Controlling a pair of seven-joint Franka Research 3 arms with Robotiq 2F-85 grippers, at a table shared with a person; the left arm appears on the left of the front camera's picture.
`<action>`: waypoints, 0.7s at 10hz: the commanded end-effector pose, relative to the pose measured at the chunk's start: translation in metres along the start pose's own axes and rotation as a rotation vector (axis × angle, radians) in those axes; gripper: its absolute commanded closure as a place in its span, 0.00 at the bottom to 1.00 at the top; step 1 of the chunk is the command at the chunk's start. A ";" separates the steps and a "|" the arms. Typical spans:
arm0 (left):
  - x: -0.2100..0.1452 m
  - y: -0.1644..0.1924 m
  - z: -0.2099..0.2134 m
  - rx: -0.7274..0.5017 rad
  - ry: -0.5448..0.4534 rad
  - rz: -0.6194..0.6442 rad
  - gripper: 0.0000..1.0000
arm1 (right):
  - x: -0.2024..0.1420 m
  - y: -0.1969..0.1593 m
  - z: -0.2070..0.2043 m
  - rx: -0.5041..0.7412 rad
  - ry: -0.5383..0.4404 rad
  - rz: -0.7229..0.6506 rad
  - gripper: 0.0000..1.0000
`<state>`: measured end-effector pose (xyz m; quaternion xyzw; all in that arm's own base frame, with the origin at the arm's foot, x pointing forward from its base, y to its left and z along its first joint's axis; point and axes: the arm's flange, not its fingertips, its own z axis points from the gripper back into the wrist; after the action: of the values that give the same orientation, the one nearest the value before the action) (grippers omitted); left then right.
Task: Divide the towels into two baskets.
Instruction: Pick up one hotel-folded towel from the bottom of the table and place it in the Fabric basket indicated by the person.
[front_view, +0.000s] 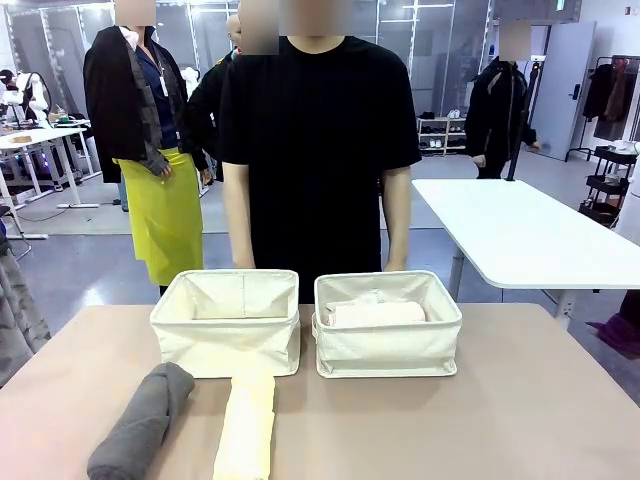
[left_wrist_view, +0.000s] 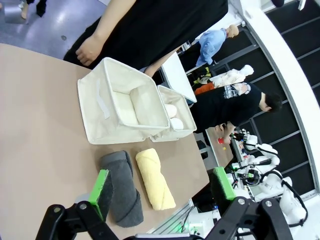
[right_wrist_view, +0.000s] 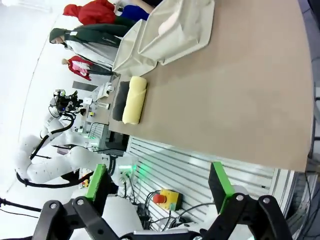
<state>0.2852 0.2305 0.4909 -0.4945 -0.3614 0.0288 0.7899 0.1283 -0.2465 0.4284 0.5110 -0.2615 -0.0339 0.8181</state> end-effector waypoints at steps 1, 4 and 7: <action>0.001 -0.001 0.002 -0.024 -0.016 -0.011 0.00 | 0.010 0.007 -0.003 -0.001 -0.016 0.038 0.00; 0.001 -0.001 0.002 -0.024 -0.016 -0.011 0.00 | 0.010 0.007 -0.003 -0.001 -0.016 0.038 0.00; 0.001 -0.001 0.002 -0.024 -0.016 -0.011 0.00 | 0.010 0.007 -0.003 -0.001 -0.016 0.038 0.00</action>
<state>0.2852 0.2305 0.4909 -0.4945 -0.3614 0.0288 0.7900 0.1405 -0.2445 0.4373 0.5094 -0.2690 -0.0254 0.8170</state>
